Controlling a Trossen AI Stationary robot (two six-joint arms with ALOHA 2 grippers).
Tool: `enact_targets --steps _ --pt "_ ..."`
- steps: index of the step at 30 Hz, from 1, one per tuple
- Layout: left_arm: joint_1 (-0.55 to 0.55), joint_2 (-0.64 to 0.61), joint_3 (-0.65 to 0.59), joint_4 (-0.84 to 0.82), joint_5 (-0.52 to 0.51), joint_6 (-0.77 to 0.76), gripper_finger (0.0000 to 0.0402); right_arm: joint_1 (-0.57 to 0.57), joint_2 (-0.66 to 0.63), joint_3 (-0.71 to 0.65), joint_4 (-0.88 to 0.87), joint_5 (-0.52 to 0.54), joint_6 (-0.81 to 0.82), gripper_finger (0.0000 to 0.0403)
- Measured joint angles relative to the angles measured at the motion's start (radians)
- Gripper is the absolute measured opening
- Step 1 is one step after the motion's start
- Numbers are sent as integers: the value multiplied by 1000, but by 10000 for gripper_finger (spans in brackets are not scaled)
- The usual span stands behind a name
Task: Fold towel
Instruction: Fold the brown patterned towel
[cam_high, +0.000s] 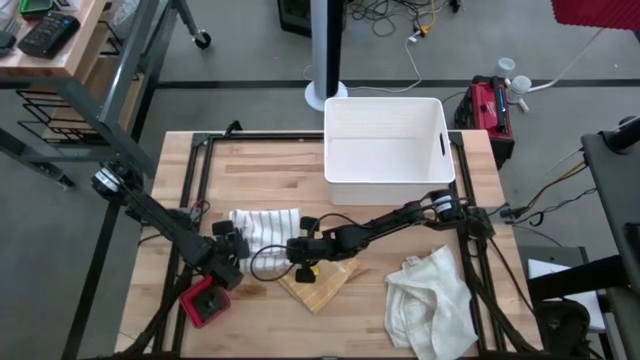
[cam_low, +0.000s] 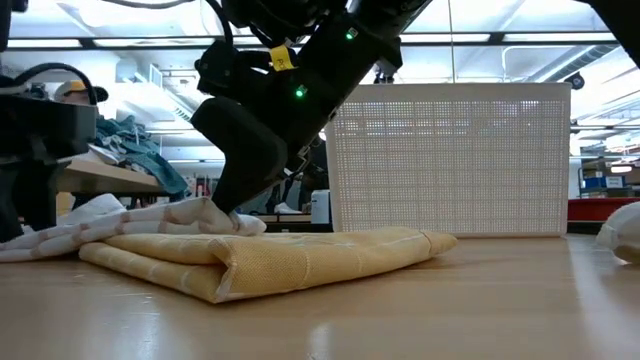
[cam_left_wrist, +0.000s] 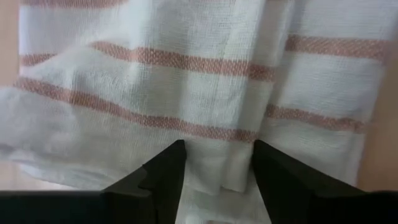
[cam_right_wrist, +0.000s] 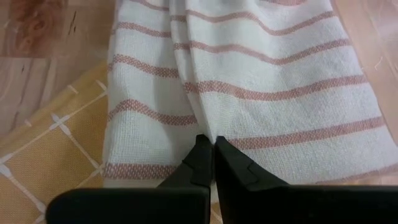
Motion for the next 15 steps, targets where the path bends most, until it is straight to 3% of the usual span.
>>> enact_targets --steps 5,10,15 --pt "0 -3 -14 24 -1 -43 145 0 0 0 -1 0 -1 0" --pt "0 -7 37 -5 54 -21 23 0 -2 0 -3 0 0 0" --pt "-1 -7 82 -78 79 -58 22 0 -13 0 -3 1 -1 0"
